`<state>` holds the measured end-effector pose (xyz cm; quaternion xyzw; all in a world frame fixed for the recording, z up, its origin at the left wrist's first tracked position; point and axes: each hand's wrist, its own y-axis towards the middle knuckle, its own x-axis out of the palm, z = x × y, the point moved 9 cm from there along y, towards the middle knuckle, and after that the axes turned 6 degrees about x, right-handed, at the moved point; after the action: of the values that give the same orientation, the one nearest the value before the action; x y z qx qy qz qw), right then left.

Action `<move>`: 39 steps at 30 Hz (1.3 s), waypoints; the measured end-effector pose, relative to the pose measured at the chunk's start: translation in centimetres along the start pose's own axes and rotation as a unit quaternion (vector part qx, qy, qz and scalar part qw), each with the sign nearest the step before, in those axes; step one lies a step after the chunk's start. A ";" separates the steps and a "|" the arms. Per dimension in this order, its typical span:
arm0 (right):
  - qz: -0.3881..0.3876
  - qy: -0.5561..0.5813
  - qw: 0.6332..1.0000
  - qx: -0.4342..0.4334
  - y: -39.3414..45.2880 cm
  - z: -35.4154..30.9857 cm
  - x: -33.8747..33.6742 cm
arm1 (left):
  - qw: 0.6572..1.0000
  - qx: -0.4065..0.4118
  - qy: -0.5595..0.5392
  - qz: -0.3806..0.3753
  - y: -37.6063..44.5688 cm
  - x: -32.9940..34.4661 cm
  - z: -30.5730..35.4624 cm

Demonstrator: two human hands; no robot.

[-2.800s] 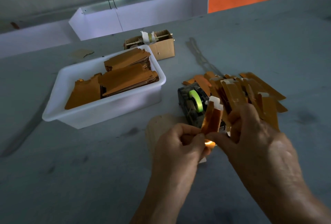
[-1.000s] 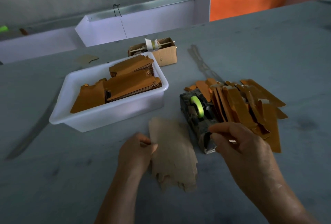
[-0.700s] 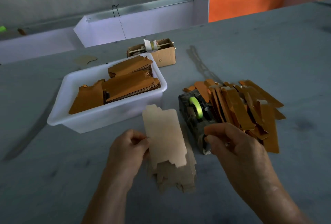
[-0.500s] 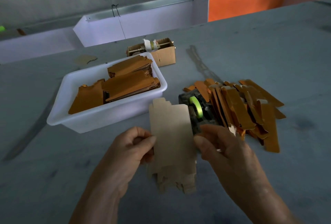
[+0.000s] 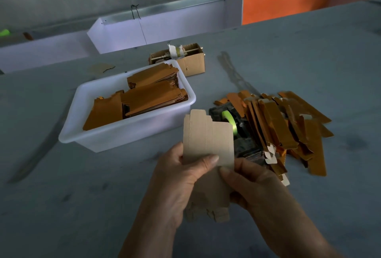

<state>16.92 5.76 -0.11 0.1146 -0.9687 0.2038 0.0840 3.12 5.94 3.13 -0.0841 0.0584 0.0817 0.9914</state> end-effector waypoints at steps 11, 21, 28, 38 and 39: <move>0.215 -0.287 0.912 -0.199 -2.3 -4.1 -0.8 | 0.999 0.003 0.017 0.034 -0.1 0.6 -0.6; 0.100 -0.230 0.938 -0.238 -3.0 -4.3 1.0 | 0.998 0.057 0.016 -0.024 -0.6 1.7 1.1; 0.159 -0.250 0.934 -0.199 -2.5 -4.5 -0.7 | 0.991 0.067 0.084 -0.077 -0.7 1.9 1.2; 0.061 0.021 0.997 -0.032 -0.6 -1.6 -1.5 | 0.995 0.011 0.052 -0.080 -1.1 2.3 0.3; 0.069 0.025 0.997 -0.033 -0.5 -1.5 -1.7 | 0.996 0.027 0.063 -0.061 -1.0 2.1 0.5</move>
<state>18.89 6.23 1.08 0.0397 -0.9781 0.1798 0.0974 5.41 5.32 3.51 -0.0652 0.1177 0.0145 0.9908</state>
